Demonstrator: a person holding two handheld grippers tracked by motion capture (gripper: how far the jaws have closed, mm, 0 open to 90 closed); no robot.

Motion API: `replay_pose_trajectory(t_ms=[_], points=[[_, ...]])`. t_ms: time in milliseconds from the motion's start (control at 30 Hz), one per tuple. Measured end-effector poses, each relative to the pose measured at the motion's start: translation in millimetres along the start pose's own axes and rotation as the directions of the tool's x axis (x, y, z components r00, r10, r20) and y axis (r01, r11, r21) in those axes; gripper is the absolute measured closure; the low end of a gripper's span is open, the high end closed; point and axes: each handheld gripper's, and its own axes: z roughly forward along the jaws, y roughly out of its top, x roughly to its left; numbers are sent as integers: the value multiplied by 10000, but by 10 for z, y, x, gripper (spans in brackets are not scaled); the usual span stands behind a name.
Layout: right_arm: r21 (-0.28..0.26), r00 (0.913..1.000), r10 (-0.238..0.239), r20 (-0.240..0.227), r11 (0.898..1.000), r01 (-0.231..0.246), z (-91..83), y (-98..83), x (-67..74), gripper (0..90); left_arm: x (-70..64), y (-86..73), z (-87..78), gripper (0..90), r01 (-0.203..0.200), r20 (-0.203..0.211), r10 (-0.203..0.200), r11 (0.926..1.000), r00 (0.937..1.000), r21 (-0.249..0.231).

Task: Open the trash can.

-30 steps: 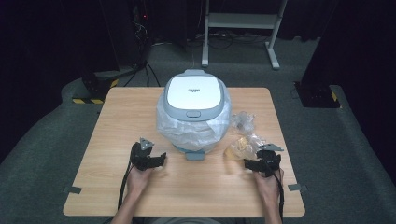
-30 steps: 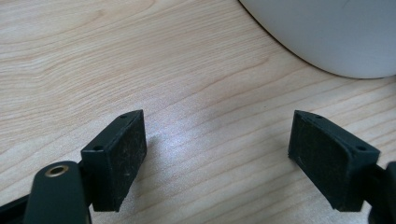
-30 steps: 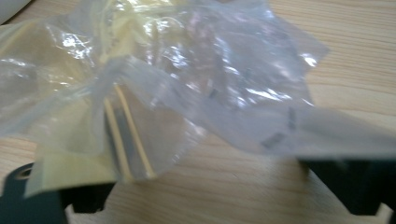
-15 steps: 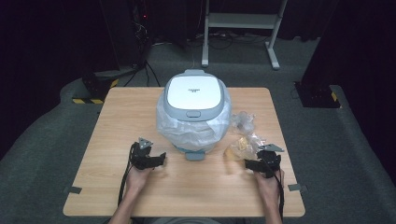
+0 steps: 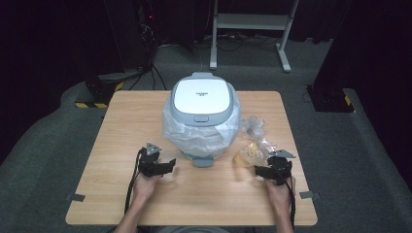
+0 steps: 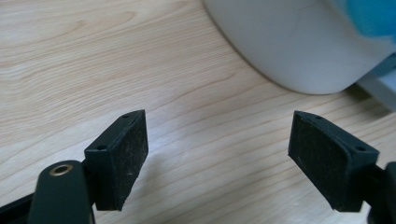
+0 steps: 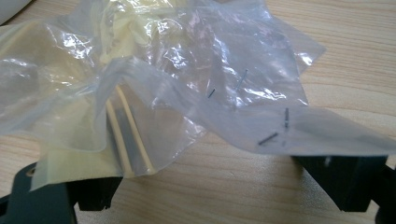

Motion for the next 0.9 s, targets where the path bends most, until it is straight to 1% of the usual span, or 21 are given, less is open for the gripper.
replay_pose_trajectory(t_ms=[267, 333, 400, 433, 467, 567, 633, 667, 700, 733, 767, 833, 867, 900], points=[[-14, 10000, -15, -8, 10000, 15, -1, 0, 1, 149, -133, 78, 25, 172, -85, 427, 84, 10000, 9991, 30], [-16, 10000, -20, -11, 10000, 20, -1, 0, 1, 150, -150, 90, 28, 164, -123, 455, 121, 9999, 9989, 33], [-16, 10000, -23, -8, 10000, 23, -1, 0, 1, 151, -203, 122, 34, 158, -258, 551, 254, 9996, 9982, 66], [-16, 10000, -19, -12, 10000, 19, -1, 0, 1, 152, -203, 122, 34, 155, -258, 551, 254, 9996, 9982, 66], [-18, 10000, -23, -12, 10000, 23, -1, 0, 1, 152, -238, 138, 49, 153, -244, 617, 243, 9997, 9978, 10], [-19, 10000, -23, -16, 10000, 23, -1, 0, 1, 152, -288, 158, 76, 148, -214, 787, 214, 9998, 9967, -14], [-21, 10000, -20, -16, 10000, 20, -1, 0, 1, 152, -317, 172, 95, 141, -265, 962, 265, 9996, 9950, -11], [-22, 10000, -23, -16, 10000, 23, -1, 0, 1, 153, -339, 182, 107, 137, -260, 1129, 255, 9997, 9933, 23], [-23, 10000, -27, -18, 10000, 27, -1, 0, 1, 154, -347, 195, 121, 124, -383, 1161, 381, 9993, 9925, -4], [-23, 10000, -27, -18, 10000, 27, -1, 0, 1, 154, -347, 195, 121, 107, -383, 1161, 381, 9993, 9925, -4], [-23, 10000, -25, -18, 10000, 25, -1, 0, 1, 154, -377, 214, 140, 92, -377, 1298, 377, 9993, 9908, -23], [-23, 10000, -24, -19, 10000, 24, -1, 0, 1, 154, -391, 233, 143, 84, -572, 1267, 567, 9984, 9903, 10], [-24, 10000, -23, -20, 10000, 23, -1, 0, 2, 154, -422, 242, 160, 84, -432, 1183, 442, 9990, 9920, -116], [-24, 10000, -25, -19, 10000, 25, -1, 0, 1, 154, -440, 248, 171, 84, -363, 1186, 380, 9992, 9922, -166]])
